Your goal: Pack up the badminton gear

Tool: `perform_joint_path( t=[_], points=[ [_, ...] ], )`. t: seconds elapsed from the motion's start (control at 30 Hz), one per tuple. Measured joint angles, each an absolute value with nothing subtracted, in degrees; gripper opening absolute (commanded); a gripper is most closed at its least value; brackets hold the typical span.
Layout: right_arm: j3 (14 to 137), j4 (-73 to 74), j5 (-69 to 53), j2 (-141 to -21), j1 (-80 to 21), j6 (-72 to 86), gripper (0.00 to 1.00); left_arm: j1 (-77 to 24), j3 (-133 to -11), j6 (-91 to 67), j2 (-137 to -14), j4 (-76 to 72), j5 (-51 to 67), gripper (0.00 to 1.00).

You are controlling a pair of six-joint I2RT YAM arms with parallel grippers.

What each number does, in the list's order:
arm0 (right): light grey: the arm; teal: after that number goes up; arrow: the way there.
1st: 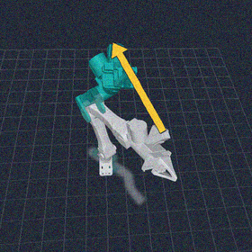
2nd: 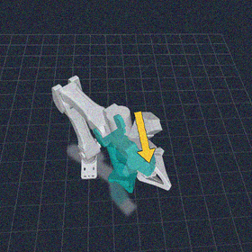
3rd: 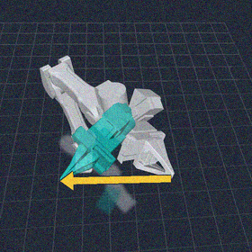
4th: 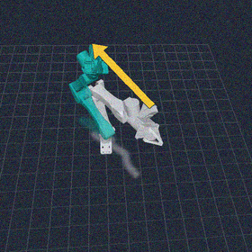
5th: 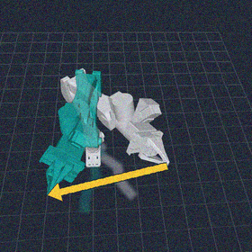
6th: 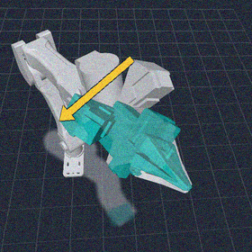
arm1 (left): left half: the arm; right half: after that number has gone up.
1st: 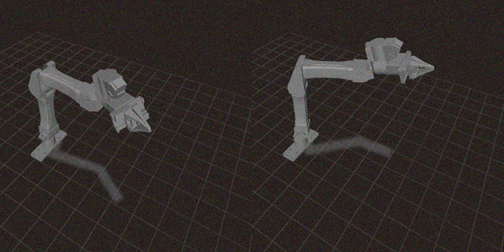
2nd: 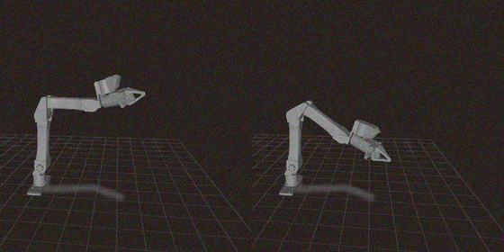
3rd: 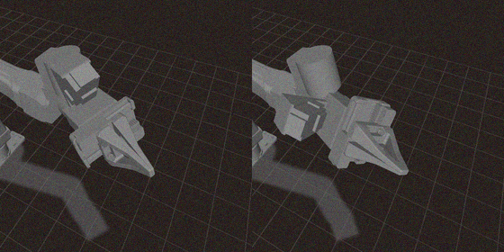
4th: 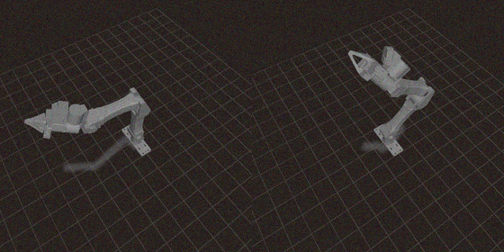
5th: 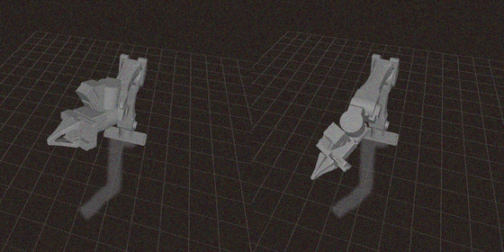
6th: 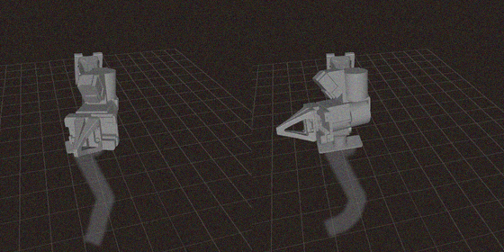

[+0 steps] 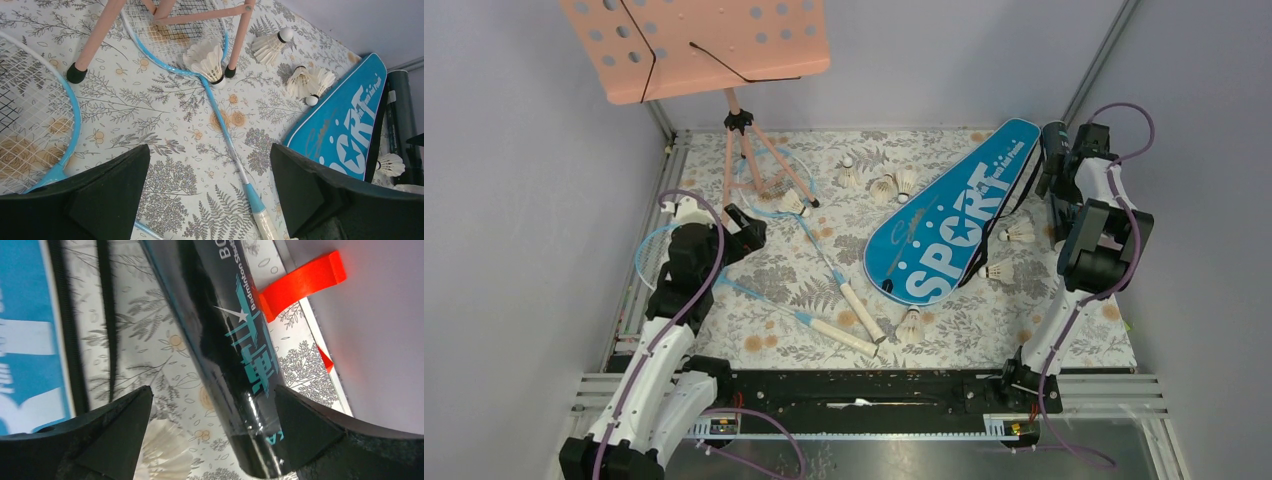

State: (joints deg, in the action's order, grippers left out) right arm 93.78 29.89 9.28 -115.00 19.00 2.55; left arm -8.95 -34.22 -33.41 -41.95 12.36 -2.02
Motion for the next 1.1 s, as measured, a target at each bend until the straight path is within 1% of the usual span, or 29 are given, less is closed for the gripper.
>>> perform_joint_path(
  t=[0.37, 0.5, 0.53, 0.6, 0.67, 0.7, 0.73, 0.83, 0.87, 0.93, 1.03, 1.1],
  points=[
    [94.6, 31.3, 9.4, -123.1, 21.9, -3.6, 0.99, -9.0, -34.2, -33.0, -45.3, 10.8, -1.2, 0.99],
    [94.6, 31.5, 8.8, -124.4, 21.9, -6.2, 0.95, -9.0, -34.2, -33.0, -45.5, 10.8, -1.2, 0.99],
    [94.6, 31.4, 8.4, -124.4, 21.9, -6.9, 0.93, -9.0, -34.2, -33.0, -45.5, 10.8, -1.2, 0.99],
    [94.6, 31.4, 7.3, -124.4, 21.9, -8.4, 0.83, -9.0, -34.2, -33.0, -45.5, 10.8, -1.2, 0.99],
    [94.6, 31.7, 5.7, -124.4, 21.9, -10.3, 0.69, -9.0, -34.2, -33.0, -45.5, 10.8, -1.3, 0.99],
    [94.6, 32.2, 4.6, -124.4, 21.9, -11.1, 0.64, -9.0, -34.2, -33.0, -45.5, 10.8, -1.3, 0.99],
    [94.6, 32.9, 3.2, -124.4, 21.9, -12.1, 0.61, -9.0, -34.2, -33.0, -45.5, 10.9, -1.3, 0.99],
    [94.8, 34.4, -0.2, -124.3, 22.0, -13.5, 0.59, -9.0, -34.2, -33.0, -45.4, 10.9, -1.3, 0.99],
    [94.8, 34.8, -1.3, -124.1, 22.0, -13.8, 0.56, -9.0, -34.2, -33.0, -45.3, 10.9, -1.2, 0.99],
    [93.6, 34.9, -2.8, -122.8, 22.0, -14.3, 0.45, -9.0, -34.2, -33.0, -44.6, 10.9, -1.2, 0.99],
    [89.9, 34.8, -4.7, -118.2, 22.0, -14.3, 0.39, -9.0, -33.8, -33.0, -42.3, 10.9, -1.2, 0.99],
    [87.2, 34.9, -6.9, -113.0, 22.0, -13.4, 0.38, -9.0, -33.5, -33.0, -40.7, 10.8, -1.2, 0.99]
  ],
)
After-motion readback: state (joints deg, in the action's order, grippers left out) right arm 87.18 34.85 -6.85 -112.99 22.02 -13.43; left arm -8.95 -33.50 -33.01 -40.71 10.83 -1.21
